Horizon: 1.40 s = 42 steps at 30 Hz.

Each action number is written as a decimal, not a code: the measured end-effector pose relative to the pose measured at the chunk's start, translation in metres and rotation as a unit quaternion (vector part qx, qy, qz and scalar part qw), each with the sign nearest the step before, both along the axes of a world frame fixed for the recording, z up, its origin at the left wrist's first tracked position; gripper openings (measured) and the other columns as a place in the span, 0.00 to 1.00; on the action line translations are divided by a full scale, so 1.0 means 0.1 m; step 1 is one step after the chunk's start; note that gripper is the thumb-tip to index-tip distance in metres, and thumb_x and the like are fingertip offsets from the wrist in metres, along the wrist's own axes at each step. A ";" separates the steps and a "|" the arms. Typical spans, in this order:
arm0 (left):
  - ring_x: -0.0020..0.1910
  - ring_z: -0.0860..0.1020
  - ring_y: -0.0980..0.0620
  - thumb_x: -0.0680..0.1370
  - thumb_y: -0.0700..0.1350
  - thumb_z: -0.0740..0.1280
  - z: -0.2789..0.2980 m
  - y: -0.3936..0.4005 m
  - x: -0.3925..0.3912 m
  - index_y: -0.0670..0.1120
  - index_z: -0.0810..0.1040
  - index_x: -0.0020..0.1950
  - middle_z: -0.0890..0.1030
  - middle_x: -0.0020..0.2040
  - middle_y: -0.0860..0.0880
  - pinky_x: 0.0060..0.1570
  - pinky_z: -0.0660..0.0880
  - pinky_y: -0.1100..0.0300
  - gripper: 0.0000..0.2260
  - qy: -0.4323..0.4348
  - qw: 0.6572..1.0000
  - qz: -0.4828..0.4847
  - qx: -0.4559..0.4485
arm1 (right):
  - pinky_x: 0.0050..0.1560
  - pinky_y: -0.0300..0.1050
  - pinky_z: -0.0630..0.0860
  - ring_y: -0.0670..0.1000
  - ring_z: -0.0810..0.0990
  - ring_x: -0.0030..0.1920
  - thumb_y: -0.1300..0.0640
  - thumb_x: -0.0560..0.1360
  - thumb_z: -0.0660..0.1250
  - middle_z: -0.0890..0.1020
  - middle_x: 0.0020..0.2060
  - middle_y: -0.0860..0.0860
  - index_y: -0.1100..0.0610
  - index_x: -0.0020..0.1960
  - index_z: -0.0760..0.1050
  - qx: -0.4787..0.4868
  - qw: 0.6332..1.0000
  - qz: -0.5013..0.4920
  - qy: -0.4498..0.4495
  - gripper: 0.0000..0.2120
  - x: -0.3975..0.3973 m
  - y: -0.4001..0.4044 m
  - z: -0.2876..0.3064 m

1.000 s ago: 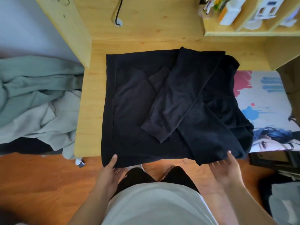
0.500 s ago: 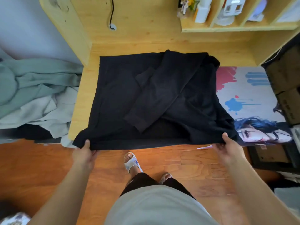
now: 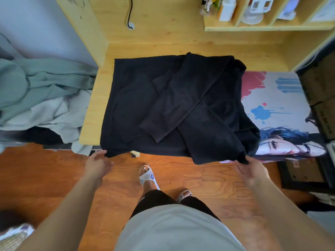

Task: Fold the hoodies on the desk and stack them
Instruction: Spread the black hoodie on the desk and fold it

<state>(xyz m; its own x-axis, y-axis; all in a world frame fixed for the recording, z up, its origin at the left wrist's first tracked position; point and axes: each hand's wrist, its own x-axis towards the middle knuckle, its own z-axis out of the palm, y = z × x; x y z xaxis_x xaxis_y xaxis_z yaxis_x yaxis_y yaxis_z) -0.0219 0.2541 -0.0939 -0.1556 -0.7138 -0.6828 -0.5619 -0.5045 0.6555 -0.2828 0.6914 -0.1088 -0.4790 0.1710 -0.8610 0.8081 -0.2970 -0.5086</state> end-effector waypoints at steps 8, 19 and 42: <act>0.63 0.77 0.43 0.82 0.43 0.67 -0.12 -0.12 -0.07 0.50 0.63 0.79 0.76 0.66 0.46 0.60 0.77 0.44 0.27 0.019 0.996 0.007 0.081 | 0.52 0.47 0.78 0.48 0.81 0.52 0.57 0.78 0.71 0.82 0.61 0.52 0.55 0.66 0.76 -0.039 0.999 0.010 -0.011 0.17 0.08 -0.09 0.22; 0.56 0.81 0.42 0.65 0.41 0.68 -0.19 0.14 -0.39 0.46 0.76 0.66 0.81 0.61 0.45 0.69 0.68 0.39 0.28 0.279 0.892 0.278 0.221 | 0.57 0.59 0.78 0.60 0.81 0.61 0.53 0.79 0.66 0.82 0.61 0.59 0.57 0.67 0.75 -0.147 0.978 -0.133 0.066 0.18 0.21 -0.23 0.50; 0.39 0.83 0.49 0.78 0.40 0.61 1.20 0.41 -0.33 0.43 0.78 0.45 0.82 0.40 0.49 0.45 0.82 0.58 0.07 0.347 0.839 0.415 0.048 | 0.52 0.52 0.82 0.54 0.83 0.50 0.57 0.76 0.65 0.83 0.53 0.53 0.53 0.59 0.75 0.067 0.983 -0.142 0.098 0.12 0.40 -0.65 1.64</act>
